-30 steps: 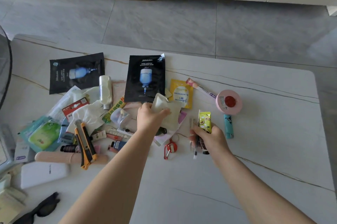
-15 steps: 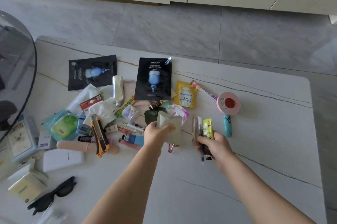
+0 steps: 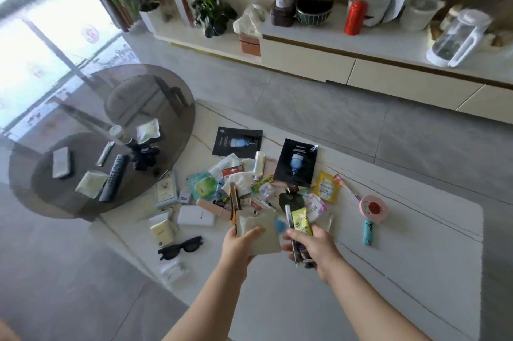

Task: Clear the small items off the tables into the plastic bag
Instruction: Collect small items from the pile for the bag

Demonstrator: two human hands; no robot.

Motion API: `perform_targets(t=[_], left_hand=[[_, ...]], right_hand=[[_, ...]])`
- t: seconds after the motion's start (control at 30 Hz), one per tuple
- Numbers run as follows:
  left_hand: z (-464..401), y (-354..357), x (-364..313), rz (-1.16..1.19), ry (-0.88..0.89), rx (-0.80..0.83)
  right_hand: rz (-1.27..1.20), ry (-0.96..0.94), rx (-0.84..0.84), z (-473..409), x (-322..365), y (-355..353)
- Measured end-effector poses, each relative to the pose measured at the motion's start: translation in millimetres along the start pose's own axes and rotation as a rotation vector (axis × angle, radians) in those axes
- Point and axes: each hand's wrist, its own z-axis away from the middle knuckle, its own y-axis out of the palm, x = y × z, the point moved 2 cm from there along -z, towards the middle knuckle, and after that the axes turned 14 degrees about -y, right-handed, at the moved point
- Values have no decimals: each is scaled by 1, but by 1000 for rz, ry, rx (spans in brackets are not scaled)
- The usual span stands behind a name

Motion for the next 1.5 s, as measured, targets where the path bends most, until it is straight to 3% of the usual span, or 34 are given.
perform_targets(t=[0.43, 0.83, 1.1, 1.5], left_hand=[[193, -180, 26, 376, 154, -112], [285, -366, 121, 904, 180, -344], [327, -488, 185, 1136, 167, -442], [333, -595, 277, 1341, 137, -536]], right_hand=[[306, -52, 510, 140, 60, 157], [705, -56, 1019, 277, -6, 342], [856, -87, 1213, 377, -57, 446], [1112, -42, 1250, 457, -151, 549]])
